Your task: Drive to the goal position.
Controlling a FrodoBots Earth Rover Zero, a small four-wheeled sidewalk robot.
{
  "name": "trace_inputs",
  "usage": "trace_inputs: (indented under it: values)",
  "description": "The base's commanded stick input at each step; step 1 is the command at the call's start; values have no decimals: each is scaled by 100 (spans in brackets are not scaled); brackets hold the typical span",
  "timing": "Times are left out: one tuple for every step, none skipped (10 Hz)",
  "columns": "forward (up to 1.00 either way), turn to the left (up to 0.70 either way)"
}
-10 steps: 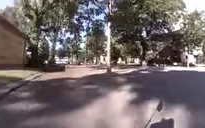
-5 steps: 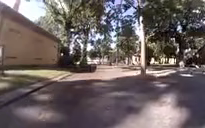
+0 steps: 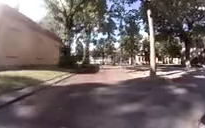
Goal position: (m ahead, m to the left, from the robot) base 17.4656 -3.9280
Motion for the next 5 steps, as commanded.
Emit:
trace_inputs:
  values:
    - [0,0]
    - [-100,0]
    - [-100,0]
    - [-100,0]
    - [-100,0]
